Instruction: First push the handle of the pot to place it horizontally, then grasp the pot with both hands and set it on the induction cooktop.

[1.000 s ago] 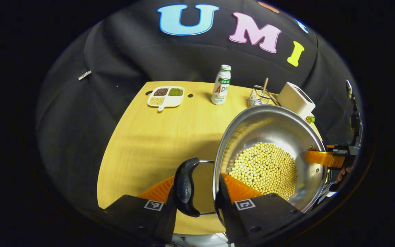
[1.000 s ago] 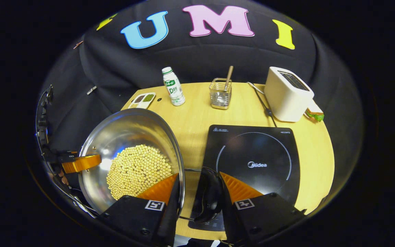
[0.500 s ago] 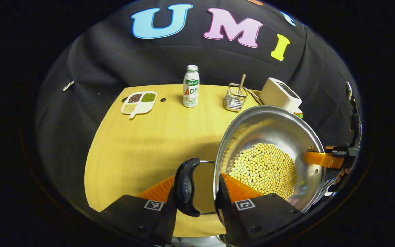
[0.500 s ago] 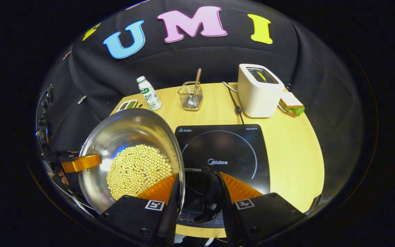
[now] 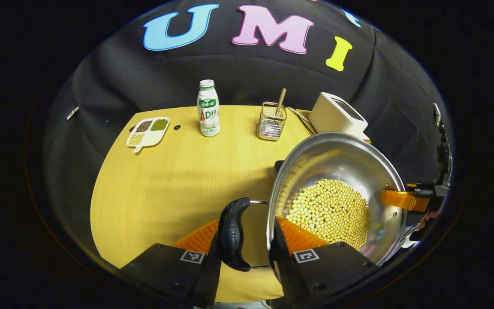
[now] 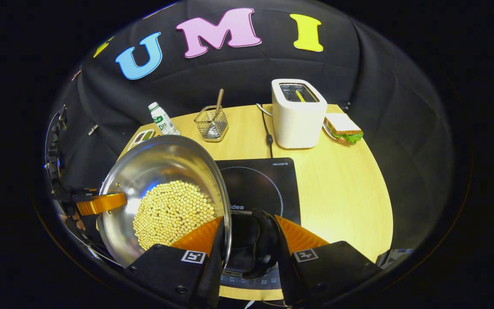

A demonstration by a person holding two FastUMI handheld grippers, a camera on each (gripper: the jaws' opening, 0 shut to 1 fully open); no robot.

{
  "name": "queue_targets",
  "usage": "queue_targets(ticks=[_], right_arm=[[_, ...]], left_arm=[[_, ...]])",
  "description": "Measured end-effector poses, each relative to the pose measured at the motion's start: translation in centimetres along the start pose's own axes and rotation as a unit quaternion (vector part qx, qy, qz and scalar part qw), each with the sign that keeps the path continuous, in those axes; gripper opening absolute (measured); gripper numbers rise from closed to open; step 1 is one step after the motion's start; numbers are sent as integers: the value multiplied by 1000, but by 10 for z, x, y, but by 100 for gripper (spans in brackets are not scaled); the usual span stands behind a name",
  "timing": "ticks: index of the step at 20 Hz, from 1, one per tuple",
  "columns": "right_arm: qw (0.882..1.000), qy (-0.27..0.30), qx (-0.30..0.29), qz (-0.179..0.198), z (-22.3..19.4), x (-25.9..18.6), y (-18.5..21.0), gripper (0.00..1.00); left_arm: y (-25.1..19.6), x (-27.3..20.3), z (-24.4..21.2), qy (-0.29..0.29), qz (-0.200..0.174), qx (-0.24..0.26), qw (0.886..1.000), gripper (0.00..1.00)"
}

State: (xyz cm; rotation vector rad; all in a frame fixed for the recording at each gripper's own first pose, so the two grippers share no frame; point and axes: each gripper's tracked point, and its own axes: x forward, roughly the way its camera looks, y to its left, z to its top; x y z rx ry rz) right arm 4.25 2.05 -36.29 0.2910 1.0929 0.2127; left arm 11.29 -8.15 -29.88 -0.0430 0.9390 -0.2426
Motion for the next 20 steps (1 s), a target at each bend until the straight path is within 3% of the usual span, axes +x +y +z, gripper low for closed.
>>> queue_targets(ticks=[9,10,12,18,20], right_arm=[[1000,5,7,-9,1,24,-49,59],[1000,6,8,-11,2,28,-55,55],[1000,9,11,-14,2,34,-66,59],[1000,19,14,-15,2,53,-87,59],[1000,20,12,-15,2,60,-89,55]], left_arm=[[-39,41,8,3,-4,6,1000,60],[-44,46,9,4,-5,6,1000,60],[-51,57,11,5,-9,8,1000,60],[-65,82,11,13,-9,3,1000,60],[-65,88,11,15,-9,-2,1000,60]])
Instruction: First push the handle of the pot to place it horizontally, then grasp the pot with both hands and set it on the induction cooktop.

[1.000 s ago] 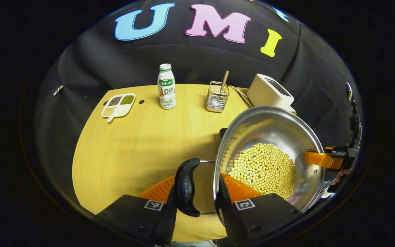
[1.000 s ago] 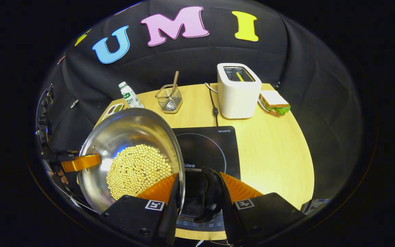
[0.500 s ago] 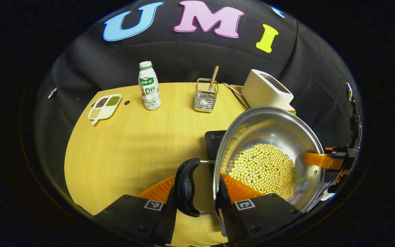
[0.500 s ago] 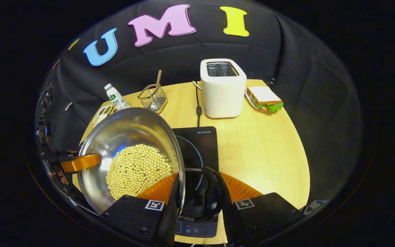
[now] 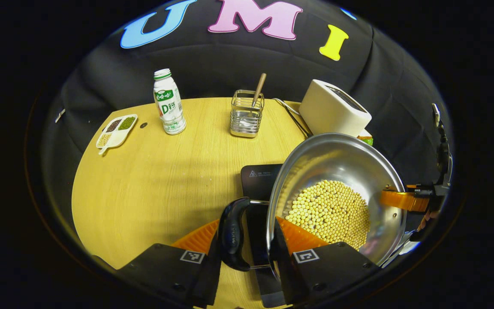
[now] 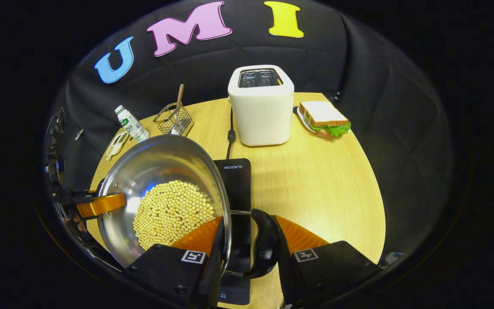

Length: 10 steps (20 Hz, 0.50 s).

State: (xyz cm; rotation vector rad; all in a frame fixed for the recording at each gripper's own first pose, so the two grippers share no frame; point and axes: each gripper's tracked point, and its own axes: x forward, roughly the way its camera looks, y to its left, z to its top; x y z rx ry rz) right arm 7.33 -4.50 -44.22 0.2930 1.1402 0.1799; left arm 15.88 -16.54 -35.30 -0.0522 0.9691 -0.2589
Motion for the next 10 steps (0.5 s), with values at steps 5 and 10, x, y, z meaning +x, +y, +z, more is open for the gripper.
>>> queue_targets(ticks=[5,10], right_arm=[[1000,9,-2,3,0,14,0,59],[1000,12,3,6,0,19,-1,59]], left_arm=[[4,12,0,7,4,-7,1000,60],[5,14,1,7,2,-6,1000,60]])
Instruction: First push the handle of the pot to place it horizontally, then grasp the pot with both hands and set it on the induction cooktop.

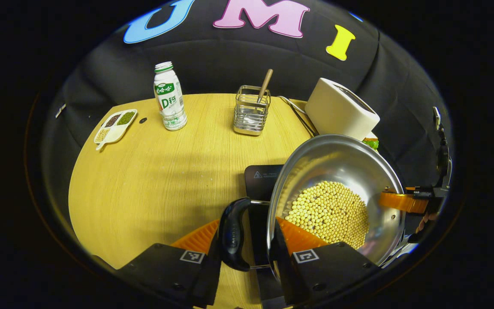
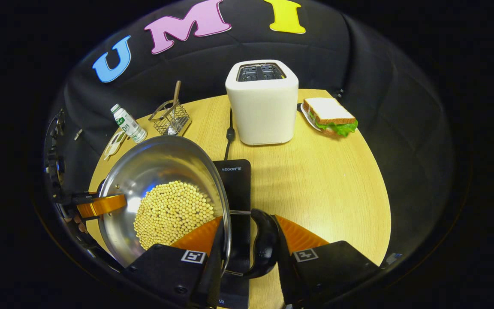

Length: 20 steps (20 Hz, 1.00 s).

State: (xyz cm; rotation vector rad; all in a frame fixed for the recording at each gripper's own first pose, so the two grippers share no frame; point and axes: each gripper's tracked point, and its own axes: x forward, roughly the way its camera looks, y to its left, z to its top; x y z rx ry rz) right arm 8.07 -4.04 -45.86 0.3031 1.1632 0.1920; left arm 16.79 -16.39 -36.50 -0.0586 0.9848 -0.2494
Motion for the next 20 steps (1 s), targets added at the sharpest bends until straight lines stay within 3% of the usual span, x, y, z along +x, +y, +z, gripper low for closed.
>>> queue_targets(ticks=[4,8,9,10,11,12,20], right_arm=[[1000,-3,4,2,0,1,-1,60],[1000,-15,-4,-9,1,-2,-6,65],[1000,-15,-2,-9,0,-3,-7,70],[1000,-18,0,-13,0,-5,-10,83],[1000,-25,1,-15,0,-7,-12,93],[999,-31,2,-15,1,-11,-13,96],[996,-89,20,3,19,-51,8,99]], left_arm=[[0,0,0,4,-3,-4,1000,60],[1,-2,-7,17,12,6,1000,67],[2,-3,-9,17,17,11,1000,70],[3,-5,-10,14,20,14,1000,82],[4,-6,-10,10,22,17,1000,87],[5,-8,-10,8,22,15,1000,97],[11,-45,5,-41,27,28,998,96]])
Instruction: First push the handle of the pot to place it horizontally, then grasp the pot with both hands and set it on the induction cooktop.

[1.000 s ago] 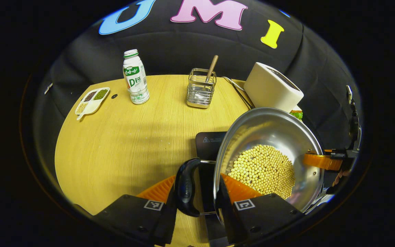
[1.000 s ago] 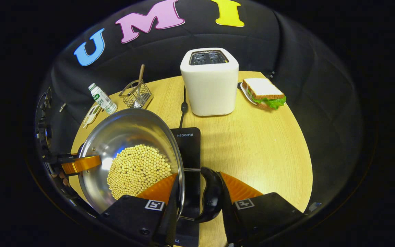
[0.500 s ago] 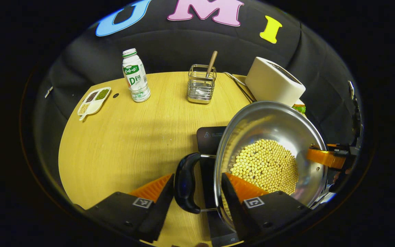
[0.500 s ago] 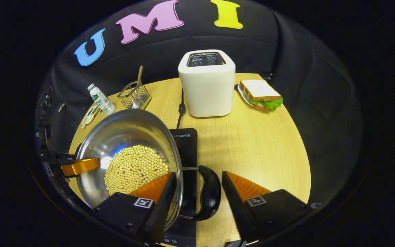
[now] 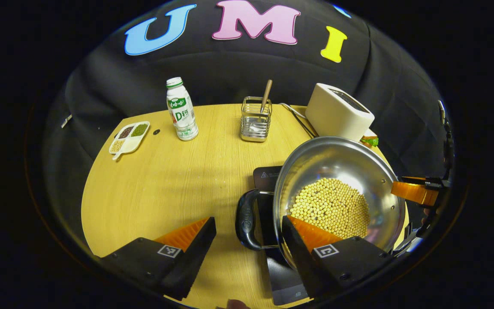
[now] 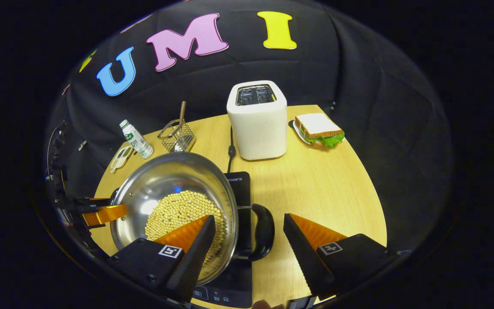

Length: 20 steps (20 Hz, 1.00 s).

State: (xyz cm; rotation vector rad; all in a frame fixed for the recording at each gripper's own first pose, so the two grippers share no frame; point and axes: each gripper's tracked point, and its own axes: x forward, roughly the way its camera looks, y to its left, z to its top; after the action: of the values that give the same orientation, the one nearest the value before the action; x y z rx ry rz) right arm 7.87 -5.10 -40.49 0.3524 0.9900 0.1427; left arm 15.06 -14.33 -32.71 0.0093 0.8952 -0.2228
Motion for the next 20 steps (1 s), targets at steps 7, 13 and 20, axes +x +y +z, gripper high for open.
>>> queue_targets(ticks=[7,13,20], right_arm=[[996,-85,-8,6,40,-52,29,99],[984,-171,-56,-11,74,-109,46,99],[958,-276,-79,-15,111,-184,84,98]], left_arm=[[-3,-53,37,-79,-17,0,997,96],[5,-122,72,-178,-10,13,984,96],[21,-205,103,-283,19,52,957,96]])
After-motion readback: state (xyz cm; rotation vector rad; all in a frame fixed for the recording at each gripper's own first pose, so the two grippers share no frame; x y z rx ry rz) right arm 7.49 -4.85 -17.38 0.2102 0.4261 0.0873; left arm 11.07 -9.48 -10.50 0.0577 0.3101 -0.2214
